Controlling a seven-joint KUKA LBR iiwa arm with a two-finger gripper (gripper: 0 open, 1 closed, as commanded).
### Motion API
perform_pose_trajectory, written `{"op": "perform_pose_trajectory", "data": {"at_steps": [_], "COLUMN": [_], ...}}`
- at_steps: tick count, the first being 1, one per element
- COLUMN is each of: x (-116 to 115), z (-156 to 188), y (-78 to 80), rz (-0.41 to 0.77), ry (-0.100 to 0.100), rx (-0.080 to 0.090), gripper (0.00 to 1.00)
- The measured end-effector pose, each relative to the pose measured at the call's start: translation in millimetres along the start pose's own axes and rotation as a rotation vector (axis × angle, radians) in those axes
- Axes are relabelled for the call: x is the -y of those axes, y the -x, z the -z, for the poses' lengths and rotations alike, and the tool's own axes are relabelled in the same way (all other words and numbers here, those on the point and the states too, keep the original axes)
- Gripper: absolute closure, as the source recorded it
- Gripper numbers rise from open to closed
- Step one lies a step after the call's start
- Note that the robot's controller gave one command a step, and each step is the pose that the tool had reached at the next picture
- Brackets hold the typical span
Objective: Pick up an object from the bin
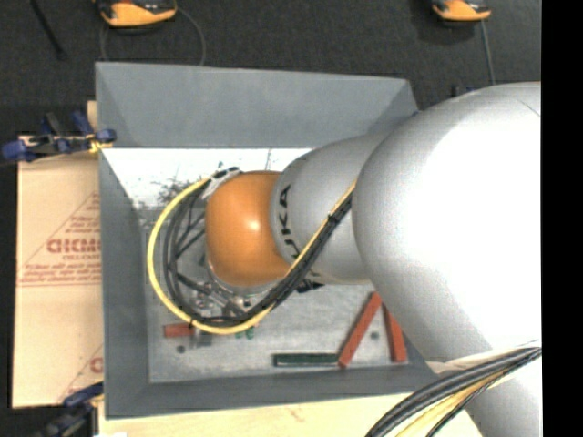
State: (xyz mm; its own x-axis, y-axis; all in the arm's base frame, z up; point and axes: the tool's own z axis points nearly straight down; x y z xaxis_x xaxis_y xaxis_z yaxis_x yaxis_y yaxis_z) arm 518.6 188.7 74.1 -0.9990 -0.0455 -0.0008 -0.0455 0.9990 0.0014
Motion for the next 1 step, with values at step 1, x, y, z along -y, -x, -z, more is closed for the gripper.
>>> {"op": "perform_pose_trajectory", "data": {"at_steps": [1], "x": [4.8], "z": [230.7], "y": [1.5], "rz": [-0.044], "ry": [0.003], "rx": [0.011], "gripper": [1.0]}}
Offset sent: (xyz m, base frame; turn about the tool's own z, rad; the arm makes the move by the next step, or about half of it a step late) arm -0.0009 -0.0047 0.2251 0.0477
